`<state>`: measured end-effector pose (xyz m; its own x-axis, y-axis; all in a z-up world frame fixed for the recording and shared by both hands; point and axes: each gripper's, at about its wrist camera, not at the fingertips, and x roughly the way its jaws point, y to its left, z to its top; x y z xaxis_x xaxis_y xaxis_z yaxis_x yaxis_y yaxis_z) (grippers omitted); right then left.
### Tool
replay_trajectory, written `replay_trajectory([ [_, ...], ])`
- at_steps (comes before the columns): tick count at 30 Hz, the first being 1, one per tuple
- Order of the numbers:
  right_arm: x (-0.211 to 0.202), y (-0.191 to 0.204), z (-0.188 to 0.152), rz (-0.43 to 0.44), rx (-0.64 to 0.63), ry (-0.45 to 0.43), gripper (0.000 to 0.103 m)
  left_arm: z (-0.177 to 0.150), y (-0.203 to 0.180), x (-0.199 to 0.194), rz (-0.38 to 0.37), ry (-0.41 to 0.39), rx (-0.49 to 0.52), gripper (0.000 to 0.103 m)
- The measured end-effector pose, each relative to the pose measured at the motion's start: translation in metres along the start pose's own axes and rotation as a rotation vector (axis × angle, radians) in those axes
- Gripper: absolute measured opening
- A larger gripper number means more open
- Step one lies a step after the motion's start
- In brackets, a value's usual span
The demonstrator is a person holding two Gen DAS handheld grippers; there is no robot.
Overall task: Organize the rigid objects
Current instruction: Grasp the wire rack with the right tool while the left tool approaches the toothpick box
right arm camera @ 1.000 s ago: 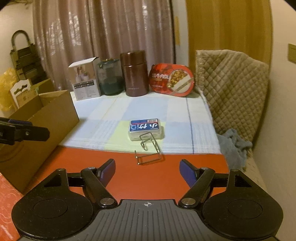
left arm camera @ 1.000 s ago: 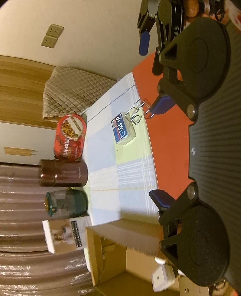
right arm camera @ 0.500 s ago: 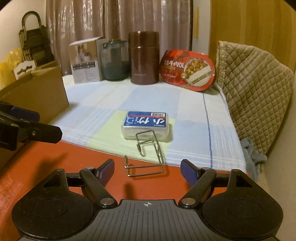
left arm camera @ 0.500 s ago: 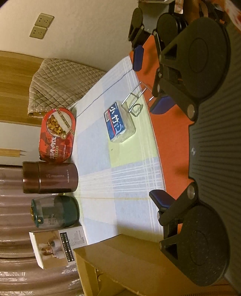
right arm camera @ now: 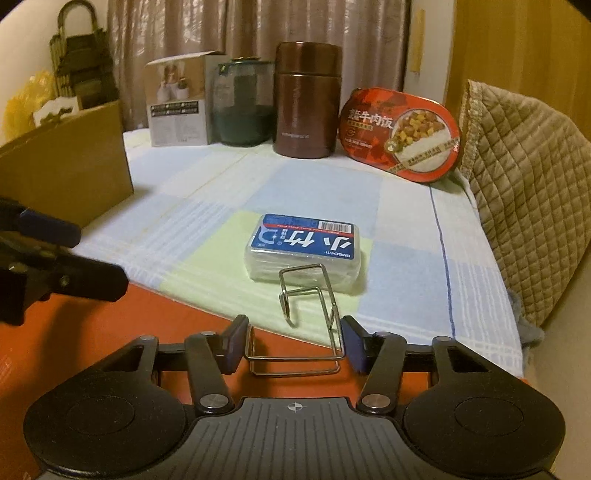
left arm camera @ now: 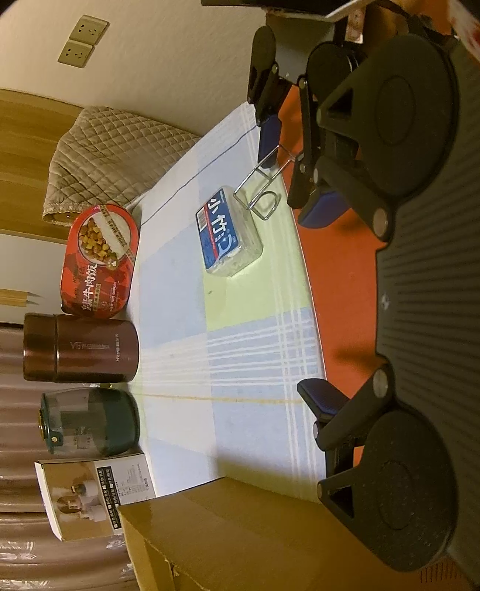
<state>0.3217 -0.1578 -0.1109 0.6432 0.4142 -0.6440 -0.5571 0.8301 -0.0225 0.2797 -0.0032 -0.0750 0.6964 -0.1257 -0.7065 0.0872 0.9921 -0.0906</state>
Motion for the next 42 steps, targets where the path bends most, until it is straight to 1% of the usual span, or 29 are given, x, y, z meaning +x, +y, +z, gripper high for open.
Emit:
replay_trajectory([
  [5,-0.013,-0.010,0.005,-0.027,0.074,-0.005,0.050,0.001,-0.001,0.002,-0.005,0.001,-0.002,0.086],
  [9,-0.023,-0.022,0.007,-0.077,0.113,-0.028,0.050,0.004,-0.002,0.008,-0.013,0.002,-0.003,0.086],
  [12,-0.024,-0.035,0.009,-0.115,0.161,-0.051,0.050,0.007,-0.003,0.014,-0.023,-0.003,-0.001,0.086],
  [14,-0.020,-0.041,0.011,-0.149,0.167,-0.061,0.050,0.010,-0.004,0.018,-0.027,-0.006,-0.001,0.086],
  [16,-0.014,-0.046,0.012,-0.165,0.171,-0.061,0.050,0.013,-0.005,0.023,-0.025,-0.008,-0.003,0.086],
  [18,-0.007,-0.049,0.013,-0.172,0.164,-0.056,0.050,0.016,-0.005,0.026,-0.026,-0.013,-0.007,0.086],
  [20,0.000,-0.050,0.014,-0.155,0.152,-0.054,0.050,0.019,-0.003,0.028,-0.023,-0.018,-0.009,0.086],
  [22,0.004,-0.047,0.015,-0.119,0.137,-0.059,0.050,0.020,-0.001,0.030,-0.019,-0.024,-0.013,0.086],
  [25,0.003,-0.041,0.015,-0.031,0.118,-0.071,0.050,0.023,0.002,0.036,-0.018,-0.030,-0.022,0.086],
  [26,0.001,-0.041,0.014,-0.015,0.123,-0.072,0.050,0.023,0.003,0.037,-0.020,-0.035,-0.027,0.086],
  [28,-0.002,-0.041,0.015,-0.026,0.131,-0.075,0.050,0.025,0.003,0.042,-0.021,-0.040,-0.034,0.086],
  [30,-0.004,-0.045,0.015,-0.056,0.151,-0.074,0.050,0.027,0.000,0.048,-0.029,-0.046,-0.034,0.087],
  [32,-0.005,-0.051,0.013,-0.090,0.172,-0.066,0.050,0.030,-0.006,0.055,-0.037,-0.049,-0.027,0.093],
  [35,-0.008,-0.061,0.009,-0.135,0.192,-0.053,0.050,0.036,-0.018,0.068,-0.051,-0.056,-0.040,0.096],
  [38,-0.011,-0.069,0.005,-0.153,0.210,-0.050,0.050,0.041,-0.033,0.079,-0.067,-0.068,-0.046,0.098],
  [42,-0.010,-0.072,0.004,-0.171,0.190,-0.044,0.050,0.045,-0.051,0.097,-0.071,-0.062,-0.029,0.098],
])
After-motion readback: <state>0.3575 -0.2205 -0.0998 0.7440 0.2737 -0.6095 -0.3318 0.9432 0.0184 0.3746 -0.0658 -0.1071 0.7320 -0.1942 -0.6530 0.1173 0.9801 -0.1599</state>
